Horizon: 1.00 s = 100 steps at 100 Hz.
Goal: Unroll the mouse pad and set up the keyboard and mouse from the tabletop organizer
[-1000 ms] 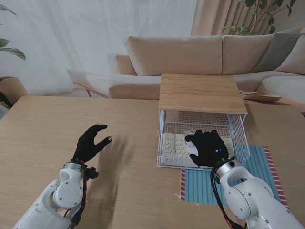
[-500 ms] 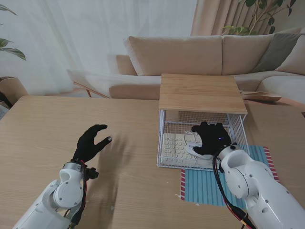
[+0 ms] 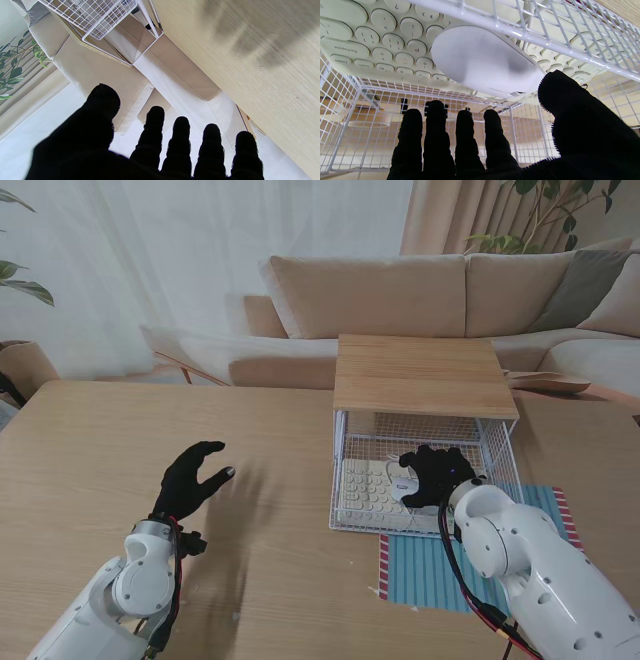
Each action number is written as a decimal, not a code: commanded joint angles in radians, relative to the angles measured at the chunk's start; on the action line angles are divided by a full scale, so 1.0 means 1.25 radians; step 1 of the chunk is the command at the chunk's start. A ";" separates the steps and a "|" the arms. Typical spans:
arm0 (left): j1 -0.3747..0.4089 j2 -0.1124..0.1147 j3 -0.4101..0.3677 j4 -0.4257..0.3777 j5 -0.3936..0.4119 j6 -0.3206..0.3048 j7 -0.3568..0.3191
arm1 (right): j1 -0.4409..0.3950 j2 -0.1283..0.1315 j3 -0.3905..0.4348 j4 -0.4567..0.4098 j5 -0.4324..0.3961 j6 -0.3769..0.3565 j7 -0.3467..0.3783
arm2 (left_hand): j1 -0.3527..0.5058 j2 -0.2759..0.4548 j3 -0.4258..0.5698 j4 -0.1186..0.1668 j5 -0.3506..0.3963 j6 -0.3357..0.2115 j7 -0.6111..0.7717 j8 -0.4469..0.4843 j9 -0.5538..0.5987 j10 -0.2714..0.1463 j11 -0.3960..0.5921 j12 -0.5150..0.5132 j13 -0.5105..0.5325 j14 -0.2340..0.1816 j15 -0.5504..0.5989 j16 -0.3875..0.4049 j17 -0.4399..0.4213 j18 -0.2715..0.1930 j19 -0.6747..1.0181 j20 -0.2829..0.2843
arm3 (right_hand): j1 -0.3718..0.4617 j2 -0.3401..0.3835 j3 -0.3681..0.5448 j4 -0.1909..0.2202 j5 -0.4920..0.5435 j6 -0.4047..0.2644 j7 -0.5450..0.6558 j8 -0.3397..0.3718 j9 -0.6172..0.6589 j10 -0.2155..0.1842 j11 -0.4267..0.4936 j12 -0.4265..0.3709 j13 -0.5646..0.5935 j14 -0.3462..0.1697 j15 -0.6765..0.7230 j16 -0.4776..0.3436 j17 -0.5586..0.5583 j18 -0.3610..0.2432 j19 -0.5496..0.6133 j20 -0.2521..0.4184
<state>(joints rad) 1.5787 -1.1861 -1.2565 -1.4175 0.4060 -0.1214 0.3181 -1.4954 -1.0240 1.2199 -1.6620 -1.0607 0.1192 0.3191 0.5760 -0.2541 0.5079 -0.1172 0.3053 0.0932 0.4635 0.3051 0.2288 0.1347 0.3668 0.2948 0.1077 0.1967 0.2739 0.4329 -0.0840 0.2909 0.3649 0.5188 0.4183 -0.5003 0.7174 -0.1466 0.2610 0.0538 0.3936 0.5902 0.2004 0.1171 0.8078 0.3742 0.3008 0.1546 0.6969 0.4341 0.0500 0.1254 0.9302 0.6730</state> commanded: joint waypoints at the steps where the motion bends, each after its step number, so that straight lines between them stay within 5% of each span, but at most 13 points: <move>1: 0.001 -0.003 0.000 -0.001 0.000 0.004 -0.010 | 0.007 -0.002 -0.004 0.007 0.010 0.009 0.021 | -0.011 0.009 -0.019 0.035 0.003 -0.001 -0.008 -0.006 -0.017 0.006 0.000 -0.003 -0.024 -0.011 -0.013 0.013 -0.007 0.000 -0.029 0.017 | -0.014 -0.017 -0.009 0.038 -0.028 0.000 -0.012 0.000 -0.030 -0.017 -0.011 -0.008 -0.022 0.004 -0.010 -0.007 -0.017 -0.004 -0.020 -0.013; 75: -0.002 -0.004 -0.002 0.002 0.001 0.005 -0.008 | 0.067 0.006 -0.064 0.076 0.011 0.041 0.068 | -0.011 0.007 -0.017 0.035 0.001 -0.002 -0.008 -0.006 -0.017 0.006 -0.001 -0.004 -0.024 -0.012 -0.014 0.013 -0.007 0.000 -0.031 0.018 | 0.000 -0.062 0.032 0.035 -0.069 -0.013 -0.045 0.028 -0.026 -0.020 -0.067 -0.033 -0.018 0.007 -0.023 -0.014 -0.008 0.004 -0.035 -0.003; 100: -0.003 -0.004 -0.002 0.004 0.001 0.006 -0.008 | 0.079 0.009 -0.076 0.092 0.007 0.039 0.083 | -0.011 0.006 -0.017 0.035 0.001 -0.002 -0.008 -0.006 -0.017 0.007 0.000 -0.003 -0.024 -0.012 -0.014 0.014 -0.007 0.001 -0.032 0.019 | 0.070 -0.075 0.081 0.040 -0.078 -0.024 -0.042 0.043 -0.024 -0.028 -0.053 -0.026 0.007 -0.004 0.017 0.002 0.015 0.001 -0.014 0.002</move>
<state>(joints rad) 1.5748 -1.1862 -1.2581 -1.4123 0.4068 -0.1194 0.3193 -1.3962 -1.0120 1.1305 -1.5610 -1.0506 0.1716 0.3979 0.5760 -0.2541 0.5079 -0.1172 0.3053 0.0932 0.4635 0.3051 0.2288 0.1347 0.3668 0.2948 0.1076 0.1967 0.2732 0.4330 -0.0840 0.2909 0.3644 0.5188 0.4684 -0.5609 0.7884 -0.1466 0.1885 0.0394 0.3436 0.6262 0.2002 0.1041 0.7466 0.3408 0.2782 0.1546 0.6964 0.4302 0.0620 0.1253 0.9126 0.6728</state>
